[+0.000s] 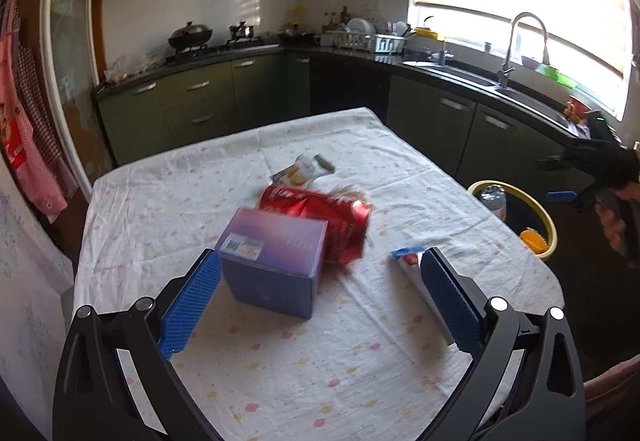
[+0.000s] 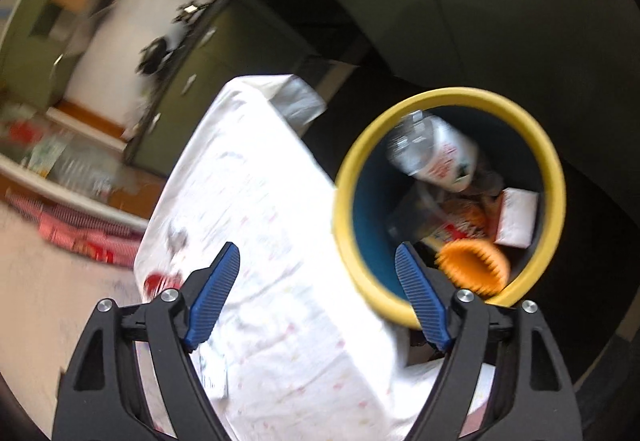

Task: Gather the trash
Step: 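Carry the water bottle over the bin and open the right gripper, then grasp the purple box with the left gripper and drop it into the bin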

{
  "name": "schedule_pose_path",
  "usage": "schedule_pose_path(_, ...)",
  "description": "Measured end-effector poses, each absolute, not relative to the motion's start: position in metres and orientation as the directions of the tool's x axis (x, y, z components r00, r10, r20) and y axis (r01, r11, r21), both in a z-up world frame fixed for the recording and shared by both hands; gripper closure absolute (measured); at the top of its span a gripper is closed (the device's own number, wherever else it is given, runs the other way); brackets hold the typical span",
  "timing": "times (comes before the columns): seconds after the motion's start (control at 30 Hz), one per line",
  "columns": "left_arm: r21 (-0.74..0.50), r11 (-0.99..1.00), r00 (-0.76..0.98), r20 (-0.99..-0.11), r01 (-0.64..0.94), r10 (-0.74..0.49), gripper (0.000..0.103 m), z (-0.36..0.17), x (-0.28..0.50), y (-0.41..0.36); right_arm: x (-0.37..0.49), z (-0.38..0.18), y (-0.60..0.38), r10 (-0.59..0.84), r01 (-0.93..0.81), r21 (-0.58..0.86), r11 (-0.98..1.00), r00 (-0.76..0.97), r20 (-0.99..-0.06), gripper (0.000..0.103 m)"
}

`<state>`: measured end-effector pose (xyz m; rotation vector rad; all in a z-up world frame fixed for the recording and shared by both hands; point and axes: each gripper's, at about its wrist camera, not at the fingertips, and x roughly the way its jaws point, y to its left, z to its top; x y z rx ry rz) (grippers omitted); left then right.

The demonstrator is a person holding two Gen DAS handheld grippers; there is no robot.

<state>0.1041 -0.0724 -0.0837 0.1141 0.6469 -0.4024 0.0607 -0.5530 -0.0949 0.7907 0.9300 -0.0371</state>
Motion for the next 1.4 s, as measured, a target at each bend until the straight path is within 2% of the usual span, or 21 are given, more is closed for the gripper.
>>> schedule_pose_path(0.27,-0.036,0.934,0.691,-0.663,0.356,-0.289,0.005,-0.111,0.13,-0.05,0.035,-0.096,-0.499,0.239,0.253,0.493,0.833,0.639,-0.731,0.027)
schedule_pose_path(0.4,-0.061,0.921,0.663,-0.675,0.385,-0.322,0.005,-0.122,0.147,-0.046,0.031,-0.094,-0.487,0.21,0.226,0.462,0.858,0.667,-0.715,0.027)
schedule_pose_path(0.57,-0.104,0.865,0.597,-0.683,0.49,-0.421,0.005,-0.136,0.166,-0.044,0.039,-0.101,-0.478,0.236,0.202,0.48,0.854,0.672,-0.702,0.025)
schedule_pose_path(1.03,-0.06,0.834,0.582,-0.688,0.549,-0.433,0.005,-0.144,0.196,-0.052,0.055,-0.119,-0.465,0.257,0.195,0.479,0.856,0.643,-0.721,0.025)
schedule_pose_path(1.13,-0.054,0.83,0.58,-0.69,0.555,-0.433,0.01,-0.144,0.196,-0.055,0.056,-0.119,-0.464,0.256,0.195,0.478,0.856,0.644,-0.721,0.025)
schedule_pose_path(1.2,-0.046,0.831,0.578,-0.698,0.554,-0.423,0.025,-0.146,0.196,-0.058,0.057,-0.118,-0.462,0.253,0.191,0.474,0.86,0.647,-0.719,0.025)
schedule_pose_path(1.4,-0.047,0.839,0.59,-0.69,0.542,-0.42,0.027,-0.143,0.186,-0.056,0.057,-0.116,-0.458,0.263,0.181,0.48,0.858,0.649,-0.714,0.025)
